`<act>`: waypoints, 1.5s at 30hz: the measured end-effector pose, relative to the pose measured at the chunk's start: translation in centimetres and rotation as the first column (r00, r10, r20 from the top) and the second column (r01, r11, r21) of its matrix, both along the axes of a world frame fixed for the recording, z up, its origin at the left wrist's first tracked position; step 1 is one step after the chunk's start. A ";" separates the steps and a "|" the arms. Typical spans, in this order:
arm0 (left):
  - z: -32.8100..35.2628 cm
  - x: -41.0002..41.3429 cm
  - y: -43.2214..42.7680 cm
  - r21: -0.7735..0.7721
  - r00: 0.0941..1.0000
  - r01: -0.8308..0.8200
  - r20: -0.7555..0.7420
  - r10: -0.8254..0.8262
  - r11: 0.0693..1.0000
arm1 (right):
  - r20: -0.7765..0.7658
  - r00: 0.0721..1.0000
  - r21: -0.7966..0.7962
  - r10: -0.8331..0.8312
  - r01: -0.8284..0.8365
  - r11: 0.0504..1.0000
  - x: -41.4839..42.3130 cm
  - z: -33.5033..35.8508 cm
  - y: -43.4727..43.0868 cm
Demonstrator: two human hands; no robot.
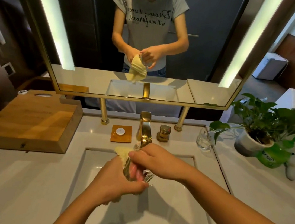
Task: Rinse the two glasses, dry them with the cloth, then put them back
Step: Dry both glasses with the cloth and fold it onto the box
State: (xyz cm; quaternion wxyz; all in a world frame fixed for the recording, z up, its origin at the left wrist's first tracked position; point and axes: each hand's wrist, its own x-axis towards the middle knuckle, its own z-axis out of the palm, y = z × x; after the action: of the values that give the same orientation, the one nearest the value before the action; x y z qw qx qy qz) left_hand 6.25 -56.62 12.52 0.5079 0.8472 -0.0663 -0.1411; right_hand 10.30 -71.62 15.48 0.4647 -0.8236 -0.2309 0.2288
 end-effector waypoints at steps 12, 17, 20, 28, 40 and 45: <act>-4.1 0.9 7.9 -0.910 0.818 -0.041 -0.267 -0.509 0.411 | 0.041 0.996 0.251 -0.083 0.070 0.966 -1.2 -1.0 5.6; -4.2 0.1 11.2 -0.804 0.809 -0.296 -0.498 -0.313 0.516 | 0.477 0.879 -0.054 0.029 -0.004 0.999 -0.9 -1.9 8.9; -3.3 -0.5 13.8 -0.711 0.833 -0.325 -0.527 -0.167 0.623 | 0.584 0.789 -0.272 0.189 -0.030 0.962 -0.8 -2.0 11.2; -5.2 -1.6 21.4 -0.413 0.834 -0.394 -0.535 0.131 0.821 | 0.522 0.744 -0.529 0.417 -0.102 0.843 0.3 -3.9 18.7; -11.9 -1.6 29.8 -0.245 0.635 -0.680 -0.668 0.388 0.691 | 0.301 0.835 -0.620 0.461 -0.195 0.760 3.2 -9.0 28.7; -12.7 -1.7 30.8 -0.194 0.547 -0.755 -0.715 0.437 0.627 | 0.322 0.801 -0.698 0.504 -0.159 0.698 4.6 -11.0 30.3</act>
State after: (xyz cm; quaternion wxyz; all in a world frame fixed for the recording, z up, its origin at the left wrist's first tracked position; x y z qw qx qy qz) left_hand 4.53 -25.78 -0.17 0.7102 0.5665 0.3703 -0.1938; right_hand 14.90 -41.34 4.50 0.0302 -0.9026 -0.3986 0.1595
